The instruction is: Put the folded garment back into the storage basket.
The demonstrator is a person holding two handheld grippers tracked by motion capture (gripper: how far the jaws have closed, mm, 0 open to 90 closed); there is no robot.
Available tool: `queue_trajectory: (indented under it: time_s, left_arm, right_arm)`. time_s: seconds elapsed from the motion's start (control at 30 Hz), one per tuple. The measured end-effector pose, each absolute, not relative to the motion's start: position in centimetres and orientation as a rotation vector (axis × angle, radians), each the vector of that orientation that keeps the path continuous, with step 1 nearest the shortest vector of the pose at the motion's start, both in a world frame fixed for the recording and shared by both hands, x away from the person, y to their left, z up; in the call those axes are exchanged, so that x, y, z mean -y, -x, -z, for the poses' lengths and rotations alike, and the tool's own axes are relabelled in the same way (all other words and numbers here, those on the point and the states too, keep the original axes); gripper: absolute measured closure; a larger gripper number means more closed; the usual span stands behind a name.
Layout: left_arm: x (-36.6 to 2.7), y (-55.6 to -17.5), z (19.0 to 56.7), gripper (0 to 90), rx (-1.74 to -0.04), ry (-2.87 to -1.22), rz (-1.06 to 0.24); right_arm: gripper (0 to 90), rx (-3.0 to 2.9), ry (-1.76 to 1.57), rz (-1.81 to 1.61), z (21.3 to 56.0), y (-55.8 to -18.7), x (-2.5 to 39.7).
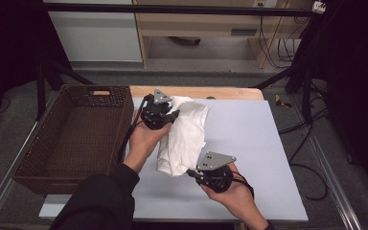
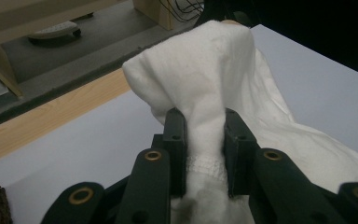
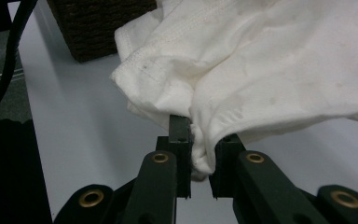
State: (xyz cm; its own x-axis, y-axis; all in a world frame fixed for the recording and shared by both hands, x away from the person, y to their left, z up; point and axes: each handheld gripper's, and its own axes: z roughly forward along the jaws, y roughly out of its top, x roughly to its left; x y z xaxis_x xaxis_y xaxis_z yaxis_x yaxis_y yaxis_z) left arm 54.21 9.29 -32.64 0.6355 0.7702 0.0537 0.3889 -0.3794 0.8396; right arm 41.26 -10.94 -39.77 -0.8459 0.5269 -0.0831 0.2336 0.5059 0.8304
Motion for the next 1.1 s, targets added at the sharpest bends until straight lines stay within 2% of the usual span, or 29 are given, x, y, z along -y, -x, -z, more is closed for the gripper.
queue_trajectory:
  time_s: [1.1]
  left_arm:
    - [-12.2,-53.6,30.5,74.2,-0.915,-1.990,-0.617]
  right_arm:
    - [81.8,-2.416,-0.585,-1.271,38.4,-41.5,8.7]
